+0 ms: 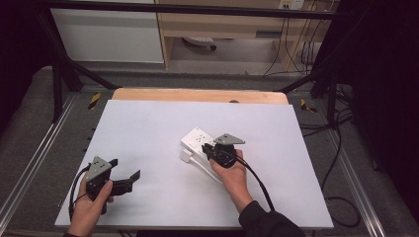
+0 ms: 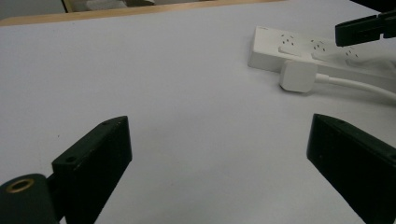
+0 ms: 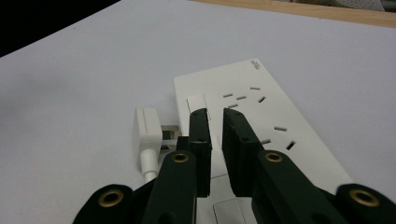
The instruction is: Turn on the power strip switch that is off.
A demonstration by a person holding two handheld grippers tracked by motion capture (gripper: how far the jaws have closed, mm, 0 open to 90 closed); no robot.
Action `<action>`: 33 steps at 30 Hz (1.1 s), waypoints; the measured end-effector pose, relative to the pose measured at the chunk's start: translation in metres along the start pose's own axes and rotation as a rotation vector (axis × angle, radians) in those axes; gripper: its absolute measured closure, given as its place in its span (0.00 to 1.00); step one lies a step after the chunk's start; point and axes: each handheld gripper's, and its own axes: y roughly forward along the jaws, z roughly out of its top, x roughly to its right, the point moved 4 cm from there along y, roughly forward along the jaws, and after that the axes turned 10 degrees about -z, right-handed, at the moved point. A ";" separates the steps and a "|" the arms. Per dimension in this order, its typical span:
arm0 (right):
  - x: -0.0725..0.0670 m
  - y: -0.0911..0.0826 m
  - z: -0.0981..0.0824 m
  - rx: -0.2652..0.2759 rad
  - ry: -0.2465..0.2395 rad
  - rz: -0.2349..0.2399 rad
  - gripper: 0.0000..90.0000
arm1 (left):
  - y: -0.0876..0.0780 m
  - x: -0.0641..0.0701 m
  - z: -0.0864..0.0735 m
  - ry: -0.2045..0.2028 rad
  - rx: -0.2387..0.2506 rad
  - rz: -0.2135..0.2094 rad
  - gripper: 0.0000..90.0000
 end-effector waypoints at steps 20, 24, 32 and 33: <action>0.003 -0.005 0.007 0.031 0.046 0.019 0.57 | 0.001 0.000 -0.001 0.009 -0.007 0.002 0.07; 0.006 -0.005 0.009 0.033 0.065 0.016 0.44 | 0.001 0.000 -0.001 0.008 -0.010 0.001 0.07; 0.011 -0.008 0.012 0.031 0.086 0.008 0.24 | 0.001 0.000 -0.001 0.007 -0.010 0.001 0.07; 0.012 -0.008 0.013 0.031 0.087 0.003 0.21 | 0.001 0.000 -0.001 0.007 -0.010 0.001 0.07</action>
